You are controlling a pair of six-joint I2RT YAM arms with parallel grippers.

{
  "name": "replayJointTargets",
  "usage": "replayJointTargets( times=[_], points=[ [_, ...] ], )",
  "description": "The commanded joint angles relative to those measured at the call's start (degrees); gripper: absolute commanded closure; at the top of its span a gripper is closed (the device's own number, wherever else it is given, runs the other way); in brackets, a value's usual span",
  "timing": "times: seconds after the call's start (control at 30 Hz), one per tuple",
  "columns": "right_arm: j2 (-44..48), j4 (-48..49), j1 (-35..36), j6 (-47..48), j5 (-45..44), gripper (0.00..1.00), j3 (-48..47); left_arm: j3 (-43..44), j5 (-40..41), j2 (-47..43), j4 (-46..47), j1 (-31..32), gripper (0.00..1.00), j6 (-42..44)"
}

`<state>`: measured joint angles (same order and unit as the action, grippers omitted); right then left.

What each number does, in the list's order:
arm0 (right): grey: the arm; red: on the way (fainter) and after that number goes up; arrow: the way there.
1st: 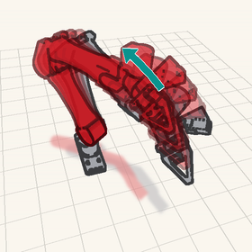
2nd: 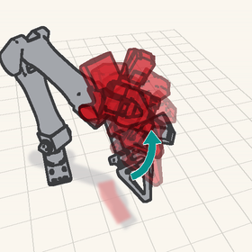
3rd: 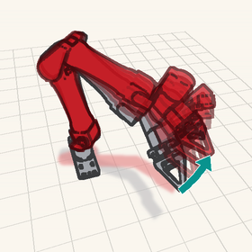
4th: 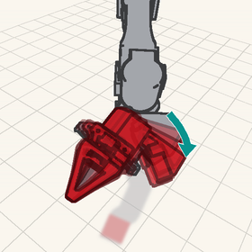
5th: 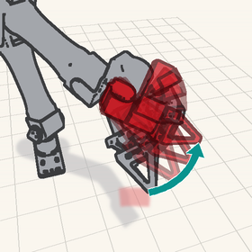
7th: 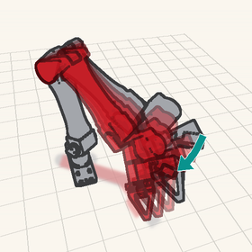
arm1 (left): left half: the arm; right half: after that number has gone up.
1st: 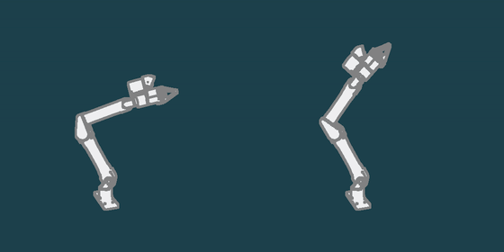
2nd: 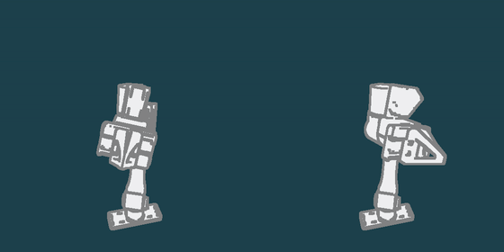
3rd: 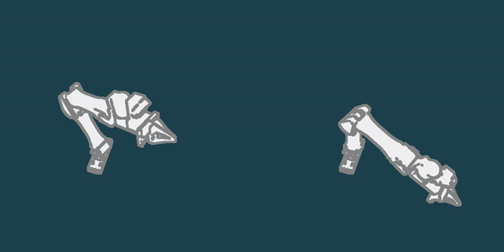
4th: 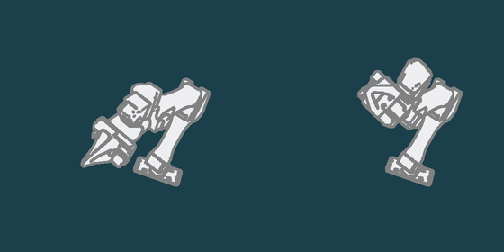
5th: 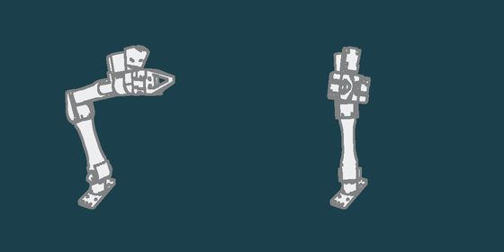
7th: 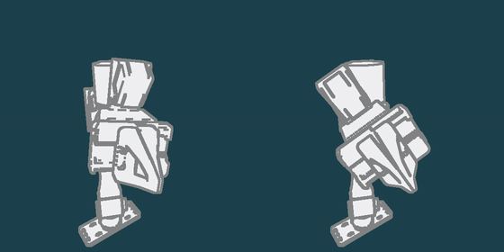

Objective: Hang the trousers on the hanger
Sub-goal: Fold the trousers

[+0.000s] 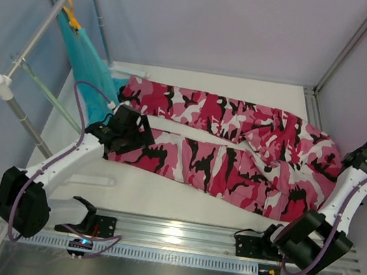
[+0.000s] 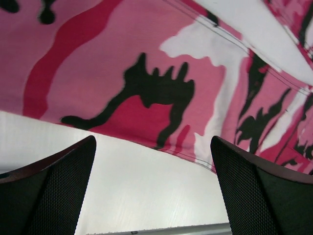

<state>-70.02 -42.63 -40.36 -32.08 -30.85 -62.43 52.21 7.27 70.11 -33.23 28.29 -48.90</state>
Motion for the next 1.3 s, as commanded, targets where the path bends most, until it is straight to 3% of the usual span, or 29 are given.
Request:
replayJointTargets(
  times=[0.0, 0.23, 0.37, 0.43, 0.5, 0.83, 1.0, 1.13, 1.17, 1.27],
  points=[
    [4.1, -0.1, -0.2, 0.0, -3.4, 0.96, 1.0, -3.1, -0.9, -2.1, -1.5, -5.2, 0.01, -4.4],
    [3.8, 0.3, -0.6, -0.6, 3.5, 0.96, -1.1, -8.2, 4.6, -6.8, -4.7, -8.7, 0.09, -14.2],
    [4.5, 0.3, -0.6, 0.3, 3.7, 0.96, -1.1, -14.3, 6.9, -8.0, -4.1, -12.2, 0.34, -24.7],
    [5.0, 0.6, -0.6, 0.3, 4.9, 0.96, -0.3, -14.8, 8.9, -7.4, -4.5, -13.3, 0.33, -28.7],
    [5.3, 1.2, -0.5, 0.3, 5.3, 0.96, 0.4, -14.4, 9.3, -6.0, -4.9, -14.6, 0.26, -30.0],
    [5.9, 1.8, -0.5, 0.6, 4.7, 0.96, 1.9, -12.3, 7.2, 6.3, 1.4, -15.1, 0.24, -32.7],
    [5.7, 2.0, -0.6, 0.7, 4.3, 0.96, 1.9, -11.5, 6.6, 11.3, 1.7, -15.1, 0.28, -33.0],
    [5.6, 1.2, -0.6, 0.8, 3.5, 0.96, 0.7, -11.5, 7.1, 11.5, 0.8, -15.1, 0.44, -32.4],
    [5.6, 1.0, -0.6, 0.7, 3.4, 0.96, 0.5, -11.5, 7.2, 11.1, 0.6, -15.1, 0.58, -32.2],
    [5.6, -0.3, -0.6, 0.4, 2.9, 0.96, -0.8, -10.5, 8.5, 9.1, -0.8, -15.1, 0.86, -30.8]
  ],
)
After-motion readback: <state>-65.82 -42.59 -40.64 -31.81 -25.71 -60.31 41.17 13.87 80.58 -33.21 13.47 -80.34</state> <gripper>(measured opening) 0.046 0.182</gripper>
